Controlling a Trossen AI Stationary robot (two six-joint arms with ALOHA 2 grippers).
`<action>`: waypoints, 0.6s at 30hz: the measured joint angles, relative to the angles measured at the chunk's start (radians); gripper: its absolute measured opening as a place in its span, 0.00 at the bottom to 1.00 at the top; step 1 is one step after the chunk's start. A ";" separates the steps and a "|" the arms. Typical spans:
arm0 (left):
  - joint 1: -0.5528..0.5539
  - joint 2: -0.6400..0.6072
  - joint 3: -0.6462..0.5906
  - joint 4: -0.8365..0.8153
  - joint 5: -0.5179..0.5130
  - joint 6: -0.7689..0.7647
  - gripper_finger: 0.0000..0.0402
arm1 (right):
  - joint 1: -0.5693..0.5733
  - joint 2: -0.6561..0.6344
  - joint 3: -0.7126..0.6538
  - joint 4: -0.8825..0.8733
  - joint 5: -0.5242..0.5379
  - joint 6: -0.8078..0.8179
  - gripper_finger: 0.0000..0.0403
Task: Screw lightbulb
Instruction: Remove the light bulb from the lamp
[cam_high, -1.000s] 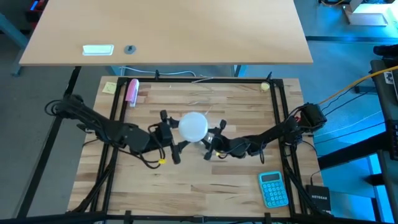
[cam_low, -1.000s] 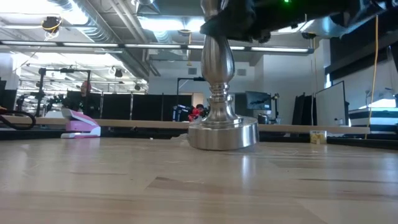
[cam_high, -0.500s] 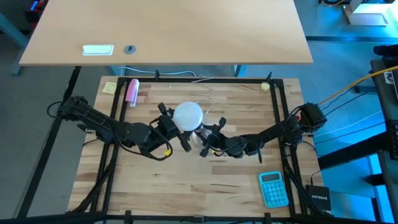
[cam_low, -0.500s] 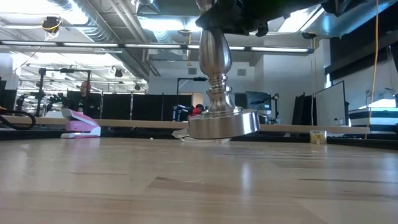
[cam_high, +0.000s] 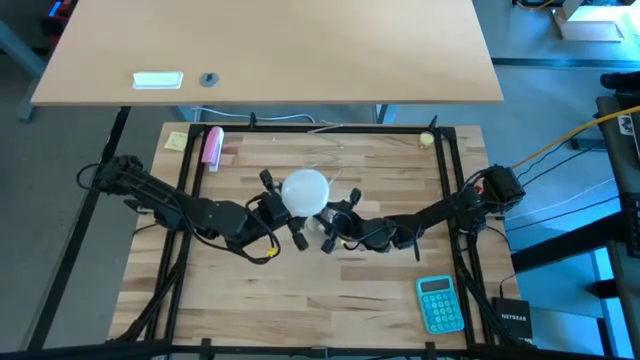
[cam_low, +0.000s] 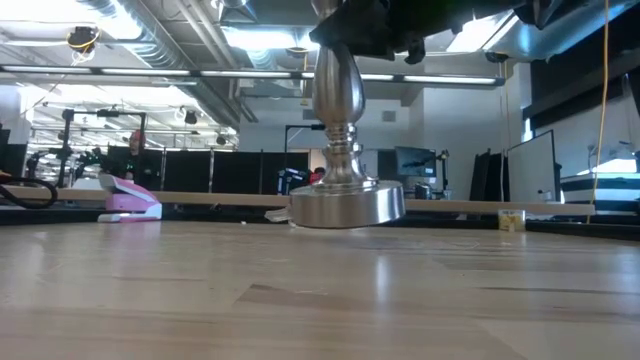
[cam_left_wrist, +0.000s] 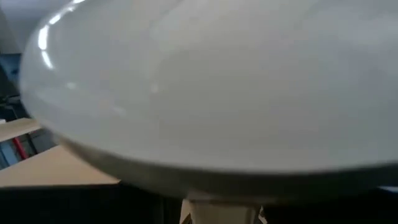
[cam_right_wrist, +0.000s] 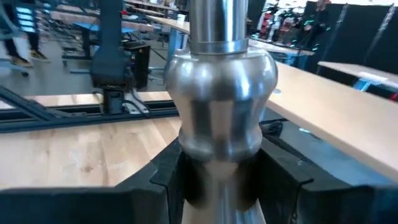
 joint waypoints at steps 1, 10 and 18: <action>-0.004 0.000 0.000 -0.002 0.000 0.000 0.37 | 0.000 -0.002 0.000 0.000 -0.018 0.008 0.36; -0.032 -0.009 0.006 -0.050 0.149 0.032 0.37 | 0.000 -0.057 -0.003 -0.025 -0.304 0.035 0.35; -0.024 -0.010 0.005 -0.129 0.450 0.016 0.36 | 0.000 -0.066 -0.003 -0.046 -0.604 0.031 0.35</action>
